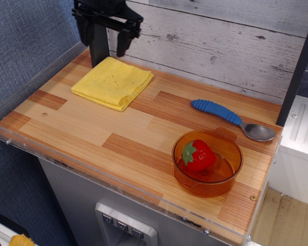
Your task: Put the napkin on the upper left hand side of the table.
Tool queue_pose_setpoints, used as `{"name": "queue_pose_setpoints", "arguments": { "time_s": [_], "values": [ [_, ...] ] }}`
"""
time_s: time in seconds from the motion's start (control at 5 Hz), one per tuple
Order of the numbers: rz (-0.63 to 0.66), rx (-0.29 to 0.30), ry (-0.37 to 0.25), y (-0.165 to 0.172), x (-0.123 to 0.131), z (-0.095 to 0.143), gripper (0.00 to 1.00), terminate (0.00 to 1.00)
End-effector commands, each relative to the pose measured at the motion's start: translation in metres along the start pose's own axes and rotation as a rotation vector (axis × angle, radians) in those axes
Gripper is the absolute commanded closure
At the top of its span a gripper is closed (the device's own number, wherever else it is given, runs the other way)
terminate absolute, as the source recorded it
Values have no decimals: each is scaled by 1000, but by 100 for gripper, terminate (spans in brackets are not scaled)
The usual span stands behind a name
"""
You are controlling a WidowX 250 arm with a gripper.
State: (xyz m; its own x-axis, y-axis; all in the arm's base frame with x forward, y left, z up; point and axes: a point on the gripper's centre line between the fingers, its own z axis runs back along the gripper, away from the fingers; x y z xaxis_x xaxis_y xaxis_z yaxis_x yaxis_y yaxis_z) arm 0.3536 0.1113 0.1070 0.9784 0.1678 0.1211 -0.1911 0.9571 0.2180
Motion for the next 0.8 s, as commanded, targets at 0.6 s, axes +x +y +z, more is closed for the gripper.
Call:
{"name": "queue_pose_setpoints", "arguments": {
  "time_s": [0.6],
  "values": [
    [-36,-98,87,-48,-120,55,0,0]
  ]
}}
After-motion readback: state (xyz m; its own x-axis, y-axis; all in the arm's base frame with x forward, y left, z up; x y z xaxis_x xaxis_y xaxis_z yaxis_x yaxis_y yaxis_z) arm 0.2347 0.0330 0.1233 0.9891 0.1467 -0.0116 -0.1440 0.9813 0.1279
